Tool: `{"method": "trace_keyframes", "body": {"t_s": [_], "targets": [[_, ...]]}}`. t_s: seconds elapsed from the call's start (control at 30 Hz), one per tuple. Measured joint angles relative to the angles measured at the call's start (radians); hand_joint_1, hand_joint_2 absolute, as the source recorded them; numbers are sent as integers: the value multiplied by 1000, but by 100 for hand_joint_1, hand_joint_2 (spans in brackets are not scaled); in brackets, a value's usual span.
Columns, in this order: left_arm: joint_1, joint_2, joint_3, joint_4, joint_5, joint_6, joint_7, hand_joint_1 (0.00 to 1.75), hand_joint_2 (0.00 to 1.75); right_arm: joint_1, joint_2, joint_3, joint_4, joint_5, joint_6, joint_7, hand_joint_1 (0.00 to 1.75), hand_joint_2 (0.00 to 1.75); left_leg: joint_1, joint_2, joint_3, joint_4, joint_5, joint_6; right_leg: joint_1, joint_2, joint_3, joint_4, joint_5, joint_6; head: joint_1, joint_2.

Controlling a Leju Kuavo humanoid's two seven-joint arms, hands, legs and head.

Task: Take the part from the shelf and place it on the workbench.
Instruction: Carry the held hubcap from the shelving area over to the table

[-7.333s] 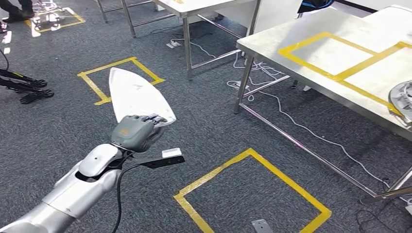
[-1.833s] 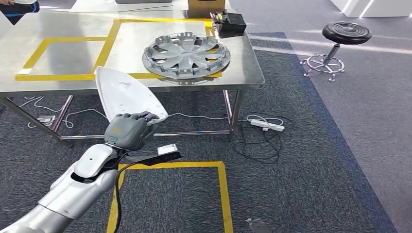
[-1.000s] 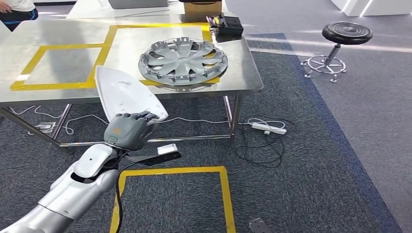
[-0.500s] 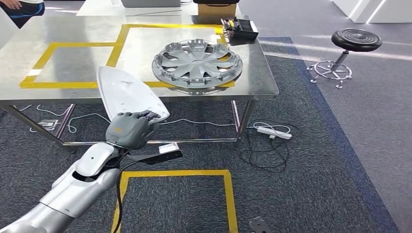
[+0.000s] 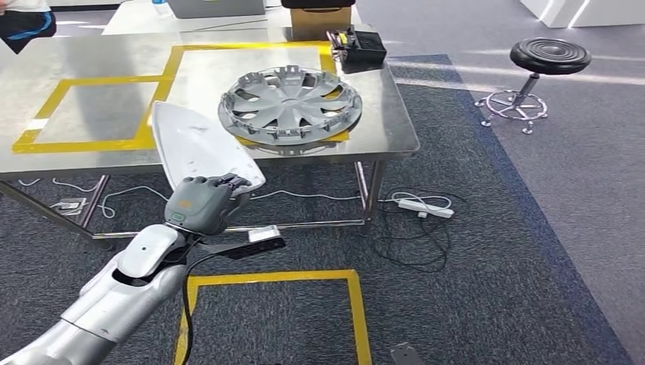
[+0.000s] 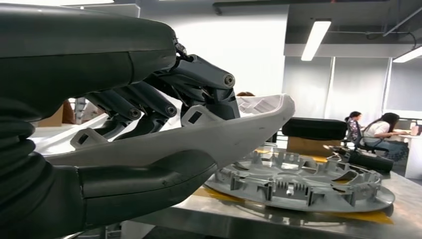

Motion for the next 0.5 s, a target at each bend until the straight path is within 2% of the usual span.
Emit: {"method": "trace_keyframes", "body": {"t_s": [0.03, 0.07, 0.1, 0.2, 0.23, 0.3, 0.37, 0.4, 0.43, 0.47, 0.5], "targets": [[-1, 0, 0, 0, 0, 0, 0, 175, 175, 0, 0, 0, 0, 0, 0, 0, 0, 175, 1, 1, 29, -64, 26, 0, 1, 2, 4, 3, -6, 6, -2, 0], [-2, 0, 0, 0, -1, 0, 0, 175, 175, 0, 0, 0, 0, 0, 0, 0, 0, 175, 2, 1, 48, -108, 37, 6, 3, 2, 5, 4, -11, 12, -3, 0], [-2, 0, -1, 0, -1, 0, 0, 175, 175, 0, 0, 0, 0, 0, 0, 0, 0, 175, 1, 1, 58, -131, 35, 13, 5, 3, 6, 4, -15, 18, -4, 0], [-2, 1, -1, 0, -1, 0, 1, 175, 175, 0, 0, 0, 0, 0, 0, 1, 0, 175, 0, -1, 64, -138, 21, 40, 5, -1, 6, 6, -26, 33, -1, 0], [-2, 2, 0, 0, -1, 0, 1, 175, 175, -1, 0, 0, 0, 0, 0, 1, 0, 175, 1, -1, 68, -138, 19, 47, 4, -3, -2, 26, -38, 38, 2, 0], [-2, 1, -1, 0, -1, 0, 2, 175, 175, -1, 0, 0, 0, 0, 0, 1, 0, 175, 1, -1, 75, -139, 13, 59, 3, -7, -56, 133, -84, 43, 8, 0], [0, 2, -1, 0, -1, -1, 2, 175, 175, -5, 0, 0, 0, -1, 0, -2, 0, 175, -2, -1, 82, -139, 5, 65, 4, -7, -135, 266, -124, 44, 11, 0], [1, 3, -1, 0, -1, -1, 2, 175, 175, -7, 0, 0, 0, -1, 0, -2, 0, 175, -3, -1, 87, -139, 1, 65, 4, -7, -159, 298, -121, 43, 12, 0], [1, 3, -1, 0, -1, -1, 2, 175, 175, -9, 0, 0, 0, -1, 0, -3, 0, 175, -5, -1, 95, -139, -5, 65, 4, -7, -164, 291, -97, 40, 12, 0], [1, 4, -2, 0, -1, -1, 2, 175, 175, -10, 0, 0, 0, 0, 0, -1, 0, 175, -5, -2, 105, -139, -12, 64, 4, -7, -151, 246, -55, 37, 12, 0], [1, 4, -2, 0, -1, -2, 2, 175, 175, -8, 0, 0, 0, 0, 0, 0, 0, 175, -5, -3, 116, -139, -19, 61, 5, -7, -126, 178, -7, 33, 13, 0]]}}
